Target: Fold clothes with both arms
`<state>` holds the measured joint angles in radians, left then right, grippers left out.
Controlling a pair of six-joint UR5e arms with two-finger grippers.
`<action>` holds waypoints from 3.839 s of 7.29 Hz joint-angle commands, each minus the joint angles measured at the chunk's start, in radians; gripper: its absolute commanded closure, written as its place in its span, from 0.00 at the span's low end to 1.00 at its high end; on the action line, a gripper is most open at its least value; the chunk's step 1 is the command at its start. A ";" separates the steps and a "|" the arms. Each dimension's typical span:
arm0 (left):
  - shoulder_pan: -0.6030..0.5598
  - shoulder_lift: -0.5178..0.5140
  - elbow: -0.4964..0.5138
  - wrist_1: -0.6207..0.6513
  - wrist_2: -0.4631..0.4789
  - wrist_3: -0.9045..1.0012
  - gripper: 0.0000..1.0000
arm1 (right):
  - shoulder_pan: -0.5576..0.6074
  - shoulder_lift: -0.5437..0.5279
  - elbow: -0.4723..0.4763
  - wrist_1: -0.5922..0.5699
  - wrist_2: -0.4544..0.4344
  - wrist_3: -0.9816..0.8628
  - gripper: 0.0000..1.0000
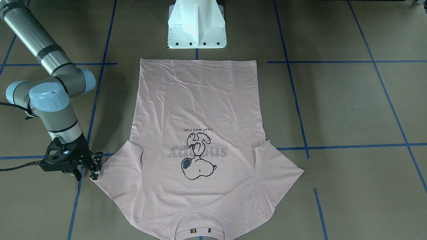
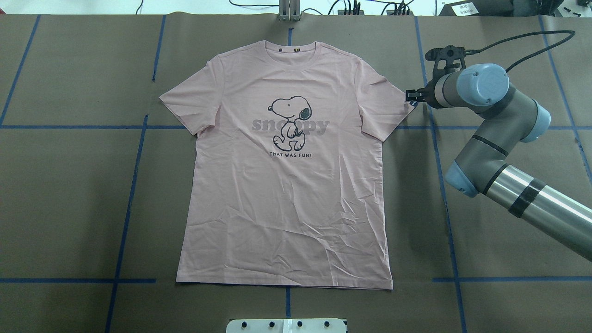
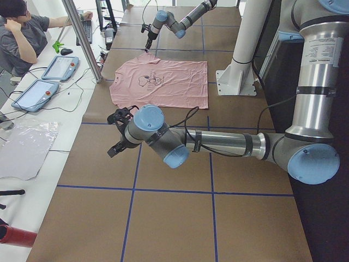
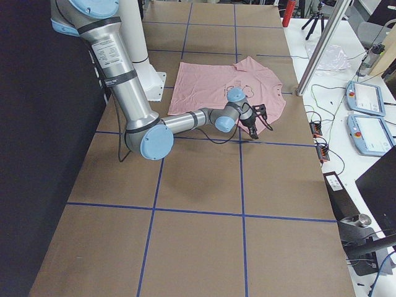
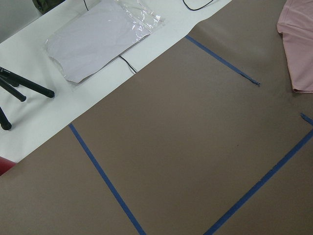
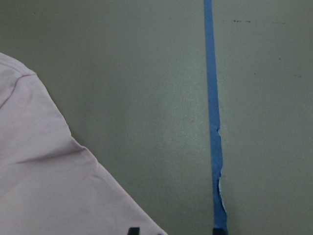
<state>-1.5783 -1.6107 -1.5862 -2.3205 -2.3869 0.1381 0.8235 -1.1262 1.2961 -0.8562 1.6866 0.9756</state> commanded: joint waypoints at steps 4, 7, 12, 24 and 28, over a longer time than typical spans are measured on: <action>0.000 0.002 0.000 0.000 -0.002 0.002 0.00 | -0.029 0.038 -0.038 0.000 -0.025 0.011 0.45; 0.000 0.008 -0.001 0.000 -0.002 0.002 0.00 | -0.030 0.036 -0.040 0.003 -0.025 0.011 0.45; 0.001 0.008 0.000 0.000 0.000 0.000 0.00 | -0.027 0.036 -0.037 -0.004 -0.025 0.011 1.00; 0.001 0.008 0.002 0.001 0.000 0.000 0.00 | -0.167 0.413 -0.164 -0.333 -0.257 0.229 0.04; 0.050 -0.006 0.000 -0.009 0.005 -0.175 0.00 | -0.048 0.470 -0.089 -0.472 0.064 0.108 0.00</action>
<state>-1.5616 -1.6080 -1.5838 -2.3202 -2.3850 0.0785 0.7174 -0.6559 1.1576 -1.2767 1.6028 1.1546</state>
